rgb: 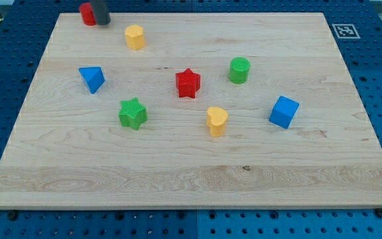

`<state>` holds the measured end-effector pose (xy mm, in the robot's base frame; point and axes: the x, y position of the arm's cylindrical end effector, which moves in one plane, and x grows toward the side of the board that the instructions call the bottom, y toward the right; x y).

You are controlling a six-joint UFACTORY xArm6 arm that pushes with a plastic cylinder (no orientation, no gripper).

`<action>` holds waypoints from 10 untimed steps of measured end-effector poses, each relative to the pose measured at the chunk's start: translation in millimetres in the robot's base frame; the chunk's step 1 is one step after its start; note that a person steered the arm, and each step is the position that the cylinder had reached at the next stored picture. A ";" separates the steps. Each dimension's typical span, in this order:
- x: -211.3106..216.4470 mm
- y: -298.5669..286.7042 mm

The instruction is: Slide the red circle to the vertical top left of the blue triangle

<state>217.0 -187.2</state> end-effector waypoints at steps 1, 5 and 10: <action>-24.6 25.7; -1.8 28.8; -25.2 -94.7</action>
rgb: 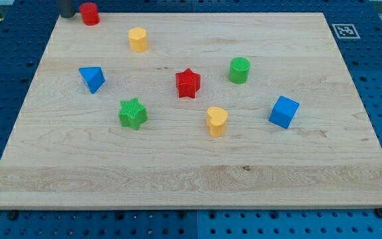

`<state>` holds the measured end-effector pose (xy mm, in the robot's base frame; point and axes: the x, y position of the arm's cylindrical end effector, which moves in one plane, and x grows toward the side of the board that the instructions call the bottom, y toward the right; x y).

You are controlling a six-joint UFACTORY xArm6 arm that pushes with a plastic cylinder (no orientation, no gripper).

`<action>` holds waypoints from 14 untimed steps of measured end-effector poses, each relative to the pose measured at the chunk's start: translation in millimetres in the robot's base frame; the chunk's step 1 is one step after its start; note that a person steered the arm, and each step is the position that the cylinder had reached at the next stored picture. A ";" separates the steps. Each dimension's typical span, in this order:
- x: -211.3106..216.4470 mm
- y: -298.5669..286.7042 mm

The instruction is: Slide the red circle to the vertical top left of the blue triangle

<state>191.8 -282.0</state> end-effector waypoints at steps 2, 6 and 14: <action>-0.3 1.3; 12.5 142.8; 47.7 232.1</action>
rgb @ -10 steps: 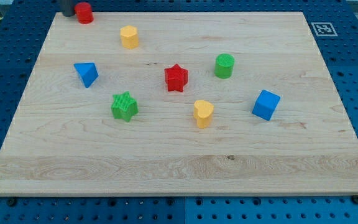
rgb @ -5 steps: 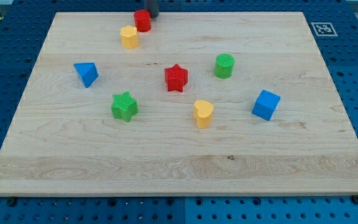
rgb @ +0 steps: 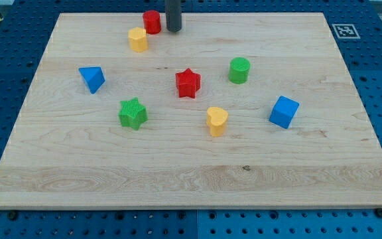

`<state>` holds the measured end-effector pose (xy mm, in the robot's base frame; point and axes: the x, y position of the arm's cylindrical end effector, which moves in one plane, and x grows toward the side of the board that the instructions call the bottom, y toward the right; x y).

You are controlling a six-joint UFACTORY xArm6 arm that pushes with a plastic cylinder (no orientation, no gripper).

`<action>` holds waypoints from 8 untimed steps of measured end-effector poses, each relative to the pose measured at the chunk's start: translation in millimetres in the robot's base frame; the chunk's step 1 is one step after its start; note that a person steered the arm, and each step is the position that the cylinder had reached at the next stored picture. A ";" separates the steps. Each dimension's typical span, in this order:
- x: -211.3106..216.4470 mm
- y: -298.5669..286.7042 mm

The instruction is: Slide the red circle to the vertical top left of the blue triangle

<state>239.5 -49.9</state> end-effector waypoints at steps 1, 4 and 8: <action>-8.8 -12.7; -35.9 -24.9; -17.7 -25.9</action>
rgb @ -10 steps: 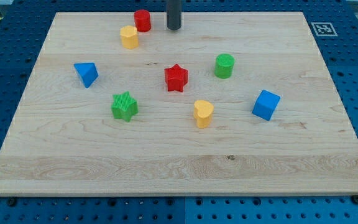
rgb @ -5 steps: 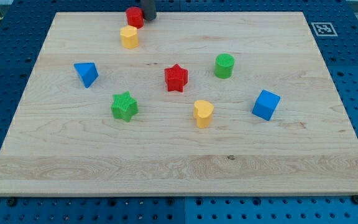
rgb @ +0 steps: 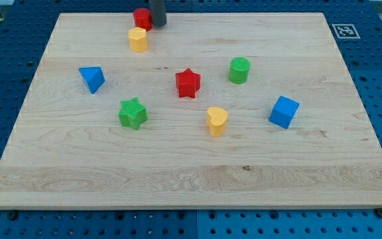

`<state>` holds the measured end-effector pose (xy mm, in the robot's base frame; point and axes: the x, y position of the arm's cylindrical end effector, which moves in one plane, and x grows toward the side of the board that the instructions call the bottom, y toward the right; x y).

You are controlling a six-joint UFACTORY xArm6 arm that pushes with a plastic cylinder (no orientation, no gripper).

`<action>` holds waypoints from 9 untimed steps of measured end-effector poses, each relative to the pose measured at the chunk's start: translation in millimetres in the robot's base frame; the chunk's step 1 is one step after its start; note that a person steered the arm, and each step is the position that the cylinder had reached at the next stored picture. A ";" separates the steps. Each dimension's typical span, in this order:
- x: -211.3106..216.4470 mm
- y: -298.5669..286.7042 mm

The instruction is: Slide the red circle to the vertical top left of the blue triangle

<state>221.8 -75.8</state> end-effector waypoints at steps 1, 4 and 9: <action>0.0 -16.1; -0.1 -74.1; -0.1 -117.9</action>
